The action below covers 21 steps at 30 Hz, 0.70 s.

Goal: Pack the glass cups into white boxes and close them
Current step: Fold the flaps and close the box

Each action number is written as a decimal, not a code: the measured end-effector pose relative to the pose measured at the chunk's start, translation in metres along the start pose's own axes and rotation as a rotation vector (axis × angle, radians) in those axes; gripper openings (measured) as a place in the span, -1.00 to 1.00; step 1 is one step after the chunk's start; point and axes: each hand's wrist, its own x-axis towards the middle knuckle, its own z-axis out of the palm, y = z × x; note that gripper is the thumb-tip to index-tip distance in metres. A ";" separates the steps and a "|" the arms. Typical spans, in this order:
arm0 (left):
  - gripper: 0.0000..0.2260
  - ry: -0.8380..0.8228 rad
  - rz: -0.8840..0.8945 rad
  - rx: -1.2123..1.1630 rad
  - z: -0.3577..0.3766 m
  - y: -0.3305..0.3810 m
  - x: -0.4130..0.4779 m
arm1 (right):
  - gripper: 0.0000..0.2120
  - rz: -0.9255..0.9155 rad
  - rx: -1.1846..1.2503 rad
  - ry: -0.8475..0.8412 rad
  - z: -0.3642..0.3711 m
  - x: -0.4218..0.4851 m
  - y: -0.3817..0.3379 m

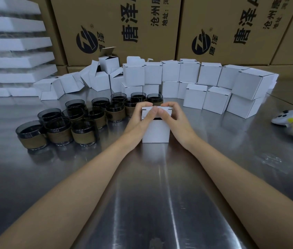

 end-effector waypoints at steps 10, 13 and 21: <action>-0.68 -0.028 -0.044 0.013 0.003 0.000 0.001 | -0.75 0.104 0.042 -0.171 -0.005 0.000 0.001; -0.67 -0.012 -0.069 -0.063 0.003 0.000 0.003 | -0.77 0.152 0.083 -0.210 -0.004 0.000 0.002; -0.44 0.074 -0.121 -0.236 0.007 0.005 0.008 | -0.83 0.177 0.190 -0.137 0.004 0.005 -0.005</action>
